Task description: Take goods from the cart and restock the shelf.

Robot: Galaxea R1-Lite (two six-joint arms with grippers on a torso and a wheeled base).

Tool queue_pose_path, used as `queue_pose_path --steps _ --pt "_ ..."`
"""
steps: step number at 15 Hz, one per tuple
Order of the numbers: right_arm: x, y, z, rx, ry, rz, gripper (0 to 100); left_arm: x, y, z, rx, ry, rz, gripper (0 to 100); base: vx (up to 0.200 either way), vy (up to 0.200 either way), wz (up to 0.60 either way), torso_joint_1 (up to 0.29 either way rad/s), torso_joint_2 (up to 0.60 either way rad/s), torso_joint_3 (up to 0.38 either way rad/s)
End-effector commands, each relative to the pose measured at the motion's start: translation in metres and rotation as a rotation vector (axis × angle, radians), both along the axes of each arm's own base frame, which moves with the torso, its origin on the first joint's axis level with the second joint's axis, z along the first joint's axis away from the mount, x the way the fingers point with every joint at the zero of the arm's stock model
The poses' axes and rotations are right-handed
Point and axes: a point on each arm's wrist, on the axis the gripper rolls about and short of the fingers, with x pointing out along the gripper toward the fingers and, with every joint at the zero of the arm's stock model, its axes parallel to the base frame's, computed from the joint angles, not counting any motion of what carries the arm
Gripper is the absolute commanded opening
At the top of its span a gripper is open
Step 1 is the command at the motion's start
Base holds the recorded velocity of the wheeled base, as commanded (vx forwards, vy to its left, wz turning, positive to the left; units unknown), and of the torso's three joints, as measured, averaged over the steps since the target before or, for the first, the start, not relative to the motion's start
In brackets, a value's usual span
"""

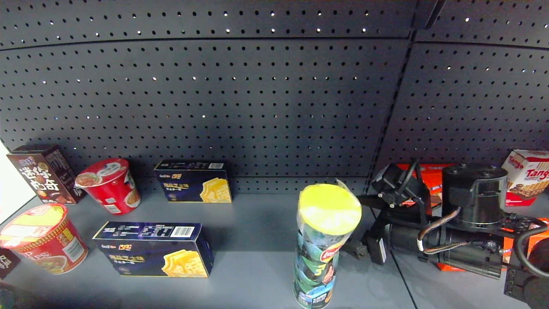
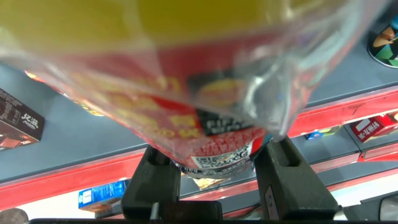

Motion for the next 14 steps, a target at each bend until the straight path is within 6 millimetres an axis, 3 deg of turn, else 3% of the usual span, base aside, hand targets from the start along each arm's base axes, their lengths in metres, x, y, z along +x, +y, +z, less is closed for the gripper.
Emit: queue_pose_path --steps 1,9,14 --pt "-0.004 0.004 -0.003 -0.006 0.008 0.021 100 0.0 0.0 0.0 -0.001 -0.002 0.0 0 0.0 0.0 0.0 0.0 0.0 0.0" --pt "-0.021 -0.003 -0.006 -0.015 0.021 0.042 100 -0.001 0.0 -0.004 -0.006 0.003 0.001 0 0.0 0.0 0.0 0.0 0.0 0.0" --pt "-0.015 -0.004 0.003 0.007 -0.011 0.019 100 -0.002 0.0 -0.006 -0.005 0.006 0.003 0 0.0 0.0 0.0 0.0 0.0 0.0"
